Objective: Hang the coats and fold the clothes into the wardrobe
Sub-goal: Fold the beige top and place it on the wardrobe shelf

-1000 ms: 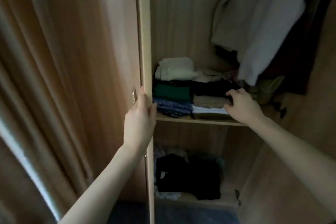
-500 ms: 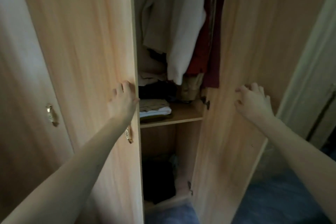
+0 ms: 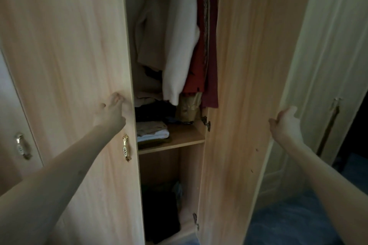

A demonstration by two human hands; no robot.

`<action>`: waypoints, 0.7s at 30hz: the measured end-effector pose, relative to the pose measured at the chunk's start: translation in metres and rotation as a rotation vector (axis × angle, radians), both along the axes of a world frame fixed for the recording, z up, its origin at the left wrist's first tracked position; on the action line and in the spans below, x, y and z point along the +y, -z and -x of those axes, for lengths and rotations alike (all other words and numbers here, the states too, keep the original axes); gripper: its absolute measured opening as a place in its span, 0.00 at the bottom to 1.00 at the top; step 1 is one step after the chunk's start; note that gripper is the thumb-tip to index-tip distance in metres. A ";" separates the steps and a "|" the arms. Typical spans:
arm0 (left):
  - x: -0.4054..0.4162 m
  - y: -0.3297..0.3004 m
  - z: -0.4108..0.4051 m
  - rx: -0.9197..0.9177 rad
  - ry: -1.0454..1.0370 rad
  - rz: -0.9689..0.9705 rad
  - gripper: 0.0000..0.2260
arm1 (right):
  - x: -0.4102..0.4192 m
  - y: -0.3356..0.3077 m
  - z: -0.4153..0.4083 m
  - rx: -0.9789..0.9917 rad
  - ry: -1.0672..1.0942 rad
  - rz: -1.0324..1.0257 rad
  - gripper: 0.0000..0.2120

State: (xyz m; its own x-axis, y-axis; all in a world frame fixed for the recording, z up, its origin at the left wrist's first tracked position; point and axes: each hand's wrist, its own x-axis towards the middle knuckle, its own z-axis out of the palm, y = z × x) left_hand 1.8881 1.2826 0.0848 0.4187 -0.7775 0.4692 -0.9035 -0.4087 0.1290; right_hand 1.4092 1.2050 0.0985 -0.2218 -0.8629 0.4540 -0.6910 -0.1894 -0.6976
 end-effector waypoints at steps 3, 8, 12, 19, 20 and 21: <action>0.002 -0.004 -0.004 0.017 0.006 -0.059 0.34 | 0.017 0.002 -0.024 -0.001 -0.007 0.003 0.16; 0.007 0.002 -0.003 -0.027 0.016 -0.080 0.36 | 0.052 0.018 -0.107 0.102 -0.027 0.089 0.13; 0.007 -0.002 -0.007 -0.134 0.006 -0.110 0.38 | 0.058 0.025 -0.182 0.185 -0.185 0.100 0.15; -0.003 -0.010 -0.035 -0.324 0.011 -0.182 0.39 | 0.017 0.004 -0.257 0.739 -0.521 0.128 0.47; -0.005 -0.011 -0.041 -0.314 0.025 -0.166 0.39 | 0.004 0.002 -0.266 0.782 -0.547 0.137 0.49; -0.008 -0.012 -0.048 -0.293 0.041 -0.153 0.40 | -0.009 0.001 -0.275 0.837 -0.571 0.128 0.50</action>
State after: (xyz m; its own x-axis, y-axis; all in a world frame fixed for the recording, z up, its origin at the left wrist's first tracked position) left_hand 1.9362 1.2749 0.0966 0.2501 -0.8616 0.4416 -0.9091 -0.3659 -0.1991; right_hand 1.6841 1.1962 0.0970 0.6387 -0.6743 0.3707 -0.7305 -0.6827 0.0167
